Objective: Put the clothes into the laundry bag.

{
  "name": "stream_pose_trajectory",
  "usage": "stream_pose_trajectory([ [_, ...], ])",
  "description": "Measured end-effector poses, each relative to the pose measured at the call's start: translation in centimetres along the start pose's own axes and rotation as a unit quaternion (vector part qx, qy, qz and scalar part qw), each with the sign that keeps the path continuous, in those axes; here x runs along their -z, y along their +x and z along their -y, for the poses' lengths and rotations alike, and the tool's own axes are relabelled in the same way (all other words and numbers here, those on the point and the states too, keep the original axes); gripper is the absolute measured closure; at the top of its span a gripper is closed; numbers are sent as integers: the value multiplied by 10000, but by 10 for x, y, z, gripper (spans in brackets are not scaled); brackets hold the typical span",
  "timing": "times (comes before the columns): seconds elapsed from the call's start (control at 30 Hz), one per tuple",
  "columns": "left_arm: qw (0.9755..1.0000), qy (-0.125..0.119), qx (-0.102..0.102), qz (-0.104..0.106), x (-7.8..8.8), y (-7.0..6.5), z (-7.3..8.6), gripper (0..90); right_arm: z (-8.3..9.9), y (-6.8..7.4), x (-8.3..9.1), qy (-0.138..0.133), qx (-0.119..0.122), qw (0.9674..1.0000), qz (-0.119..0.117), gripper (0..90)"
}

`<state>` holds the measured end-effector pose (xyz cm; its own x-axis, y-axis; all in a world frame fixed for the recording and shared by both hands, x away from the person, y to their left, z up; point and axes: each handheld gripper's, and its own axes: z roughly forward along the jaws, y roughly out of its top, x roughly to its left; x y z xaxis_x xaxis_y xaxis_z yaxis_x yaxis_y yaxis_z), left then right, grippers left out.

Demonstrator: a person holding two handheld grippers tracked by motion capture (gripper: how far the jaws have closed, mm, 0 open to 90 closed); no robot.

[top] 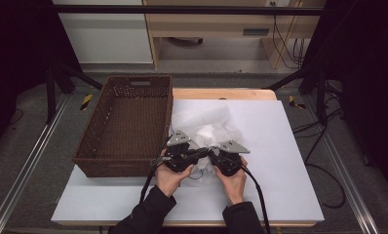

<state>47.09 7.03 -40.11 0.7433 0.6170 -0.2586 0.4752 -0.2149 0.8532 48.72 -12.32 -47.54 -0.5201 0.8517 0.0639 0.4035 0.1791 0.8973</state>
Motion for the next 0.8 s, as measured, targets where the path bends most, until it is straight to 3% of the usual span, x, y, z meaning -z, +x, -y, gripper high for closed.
stream_pose_trajectory([
  [0.13, 9998, 92, -24, -165, -8, 8, 8, 891, 0, -4, 39, -84, 263, 9992, -304, 560],
  [0.2, 9996, 131, -59, -234, -12, 9, 9, 891, 3, -11, 62, -247, 183, 9981, -531, 480],
  [0.27, 9995, 145, -47, -263, -16, 9, 10, 891, 7, -20, 78, -268, 185, 9984, -468, 399],
  [0.37, 9993, 178, -103, -311, -19, 9, 10, 891, 18, -32, 83, -82, -23, 9993, -353, 372],
  [0.43, 9991, 203, -149, -341, -21, 8, 11, 891, 27, -36, 73, 178, -162, 9989, -395, 368],
  [0.53, 9989, 258, -146, -350, -24, 9, 12, 891, 35, -35, 54, 618, -19, 9979, -191, 459],
  [0.57, 9988, 272, -182, -355, -25, 9, 12, 890, 35, -36, 49, 737, -91, 9971, -187, 498],
  [0.6, 9988, 272, -191, -353, -25, 9, 13, 890, 35, -38, 48, 767, -167, 9968, -167, 598],
  [0.63, 9989, 267, -174, -353, -25, 8, 13, 890, 34, -40, 49, 684, -194, 9972, -237, 728],
  [0.67, 9990, 256, -176, -331, -24, 8, 12, 890, 34, -40, 50, 691, -279, 9968, -294, 784],
  [0.73, 9990, 219, -204, -324, -23, 8, 12, 890, 32, -36, 55, 687, -184, 9968, -366, 825],
  [0.8, 9994, 162, -138, -261, -21, 7, 10, 891, 27, -30, 66, 492, -101, 9969, -612, 833],
])
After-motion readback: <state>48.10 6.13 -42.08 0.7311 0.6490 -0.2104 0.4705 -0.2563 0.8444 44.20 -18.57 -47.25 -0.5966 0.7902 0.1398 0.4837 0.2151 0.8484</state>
